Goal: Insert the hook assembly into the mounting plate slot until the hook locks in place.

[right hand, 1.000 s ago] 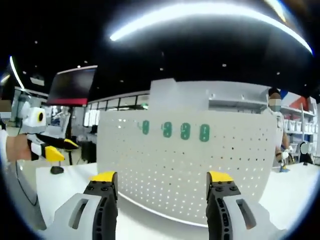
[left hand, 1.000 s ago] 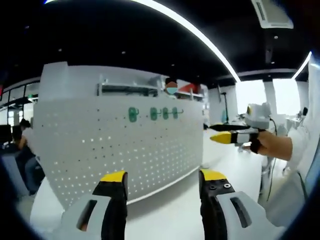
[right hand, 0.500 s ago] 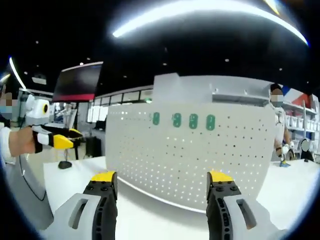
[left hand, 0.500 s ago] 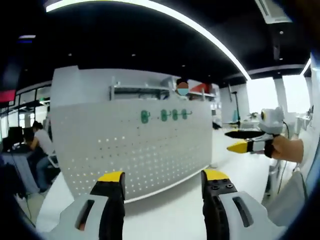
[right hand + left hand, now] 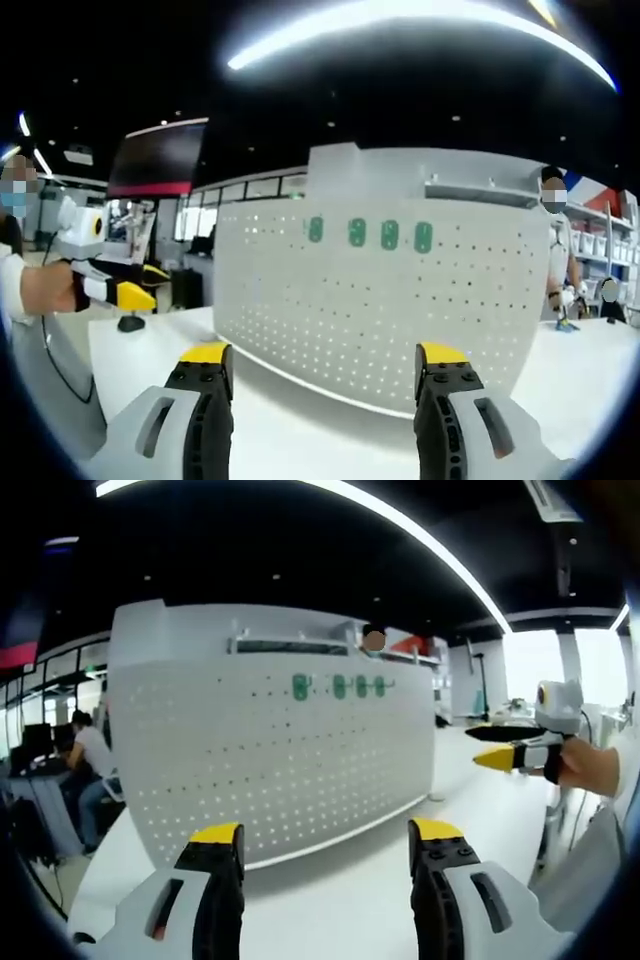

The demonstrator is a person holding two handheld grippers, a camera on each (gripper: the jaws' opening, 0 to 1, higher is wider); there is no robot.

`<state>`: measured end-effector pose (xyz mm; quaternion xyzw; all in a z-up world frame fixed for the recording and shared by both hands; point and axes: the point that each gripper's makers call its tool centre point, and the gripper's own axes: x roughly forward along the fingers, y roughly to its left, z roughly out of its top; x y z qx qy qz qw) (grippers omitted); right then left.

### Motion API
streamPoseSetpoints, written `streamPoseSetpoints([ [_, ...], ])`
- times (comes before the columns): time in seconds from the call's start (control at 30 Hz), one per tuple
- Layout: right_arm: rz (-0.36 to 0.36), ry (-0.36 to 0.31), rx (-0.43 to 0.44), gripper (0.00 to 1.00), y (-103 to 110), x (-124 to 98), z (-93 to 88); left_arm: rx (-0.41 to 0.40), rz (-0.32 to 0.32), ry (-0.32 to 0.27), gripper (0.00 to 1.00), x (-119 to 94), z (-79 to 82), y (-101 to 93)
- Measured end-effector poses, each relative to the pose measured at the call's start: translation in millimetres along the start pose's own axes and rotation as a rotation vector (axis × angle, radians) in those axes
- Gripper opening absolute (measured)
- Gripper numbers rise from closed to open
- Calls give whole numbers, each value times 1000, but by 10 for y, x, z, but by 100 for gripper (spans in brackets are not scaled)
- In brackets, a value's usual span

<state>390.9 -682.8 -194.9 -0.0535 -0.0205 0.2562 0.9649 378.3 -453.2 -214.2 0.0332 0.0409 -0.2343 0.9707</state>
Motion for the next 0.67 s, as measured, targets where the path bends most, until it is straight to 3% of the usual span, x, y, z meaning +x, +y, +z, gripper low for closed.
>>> streamPoseSetpoints([
  [0.67,-9,4,7,76,-37,-8,-19,7,10,1,75,1,-19,27],
])
